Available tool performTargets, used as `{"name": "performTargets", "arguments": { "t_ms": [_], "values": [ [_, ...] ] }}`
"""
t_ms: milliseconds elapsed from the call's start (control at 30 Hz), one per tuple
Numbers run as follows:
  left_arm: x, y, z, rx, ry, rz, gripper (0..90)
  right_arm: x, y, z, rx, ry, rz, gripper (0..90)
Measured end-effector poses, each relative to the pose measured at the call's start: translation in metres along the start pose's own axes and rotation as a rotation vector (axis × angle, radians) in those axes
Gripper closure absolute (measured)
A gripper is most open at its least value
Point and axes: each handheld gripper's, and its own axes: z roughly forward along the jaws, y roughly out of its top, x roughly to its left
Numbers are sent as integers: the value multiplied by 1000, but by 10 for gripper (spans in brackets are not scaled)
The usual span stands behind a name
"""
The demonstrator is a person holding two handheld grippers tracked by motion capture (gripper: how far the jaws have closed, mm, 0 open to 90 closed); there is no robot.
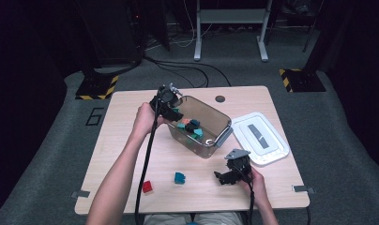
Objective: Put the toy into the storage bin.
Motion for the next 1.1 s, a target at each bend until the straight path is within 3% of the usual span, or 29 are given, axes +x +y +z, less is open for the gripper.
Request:
{"name": "performTargets", "arguments": {
  "t_ms": [167,333,833,867,967,1100],
  "values": [
    [-2,6,10,-2,-5,3,476,0,0,0,-1,0,2,0],
    [-1,9,24,5,-25,-19,476,0,0,0,-1,0,2,0],
    [-5,16,59,56,-40,-49,468,0,0,0,-1,0,2,0],
    [-5,16,60,58,-44,-58,458,0,0,0,-1,0,2,0],
    [-5,15,58,53,-35,-75,312,0,0,0,0,0,2,0],
    [-5,11,50,35,-44,-86,218,0,0,0,-1,0,2,0]
  ]
}}
